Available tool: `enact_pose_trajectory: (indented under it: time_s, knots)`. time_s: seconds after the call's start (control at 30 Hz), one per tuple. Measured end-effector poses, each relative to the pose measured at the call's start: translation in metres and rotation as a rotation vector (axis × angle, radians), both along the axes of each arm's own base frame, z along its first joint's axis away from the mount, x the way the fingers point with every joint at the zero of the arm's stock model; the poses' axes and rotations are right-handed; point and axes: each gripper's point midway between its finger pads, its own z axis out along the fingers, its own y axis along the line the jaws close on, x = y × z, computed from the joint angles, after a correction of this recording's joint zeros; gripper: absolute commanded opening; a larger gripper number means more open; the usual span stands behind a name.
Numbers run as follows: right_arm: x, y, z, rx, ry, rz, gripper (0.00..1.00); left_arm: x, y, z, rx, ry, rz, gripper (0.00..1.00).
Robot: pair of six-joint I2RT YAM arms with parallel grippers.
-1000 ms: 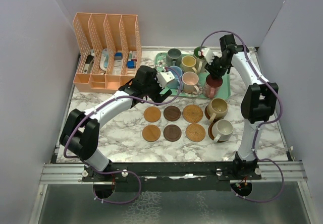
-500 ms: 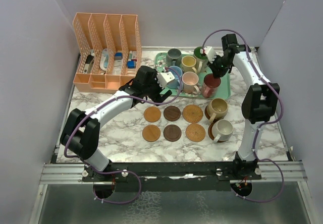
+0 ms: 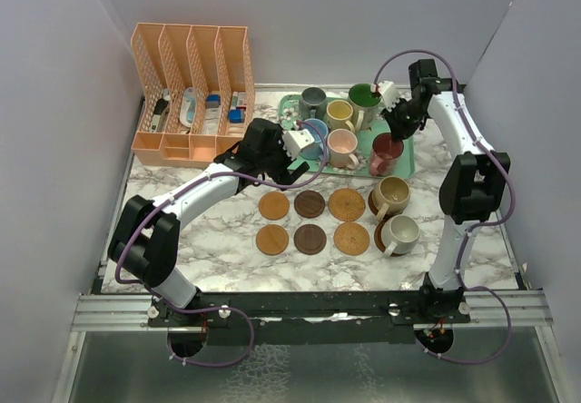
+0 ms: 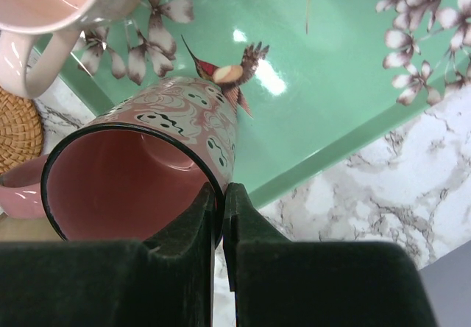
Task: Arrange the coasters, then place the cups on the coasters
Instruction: Pick up the cup from the tray, then place the cup on the coaster.
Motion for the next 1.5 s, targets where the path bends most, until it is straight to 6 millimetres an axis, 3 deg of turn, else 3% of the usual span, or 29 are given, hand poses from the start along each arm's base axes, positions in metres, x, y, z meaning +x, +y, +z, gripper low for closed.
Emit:
enact_pose_trajectory:
  time_s: [0.5,0.7,0.87,0.97,1.13,1.3,1.5]
  knots:
    - [0.006,-0.010,0.035,0.041,-0.046,-0.124,0.01,-0.001,-0.001,0.000,-0.002,0.002,-0.003,0.99]
    - [-0.004,-0.008,0.066,0.064,-0.089,-0.140,0.01,0.000,-0.001,0.000,-0.002,0.002,-0.003,0.99]
    - [-0.018,-0.004,0.103,0.094,-0.157,-0.131,0.01,0.000,-0.001,0.000,-0.003,0.002,-0.002,0.99]
    - [-0.030,0.002,0.123,0.131,-0.186,-0.112,0.01,0.001,0.000,0.001,-0.004,-0.001,0.005,0.99]
    - [-0.055,0.015,0.139,0.186,-0.194,-0.072,0.01,0.008,0.003,0.004,0.005,-0.033,0.042,0.99]
    - [-0.097,0.039,0.130,0.202,-0.147,-0.009,0.01,0.020,0.011,0.009,0.035,-0.088,0.095,0.99]
    - [-0.146,0.072,0.103,0.207,-0.064,0.085,0.01,0.032,0.028,0.009,0.096,-0.151,0.166,0.99]
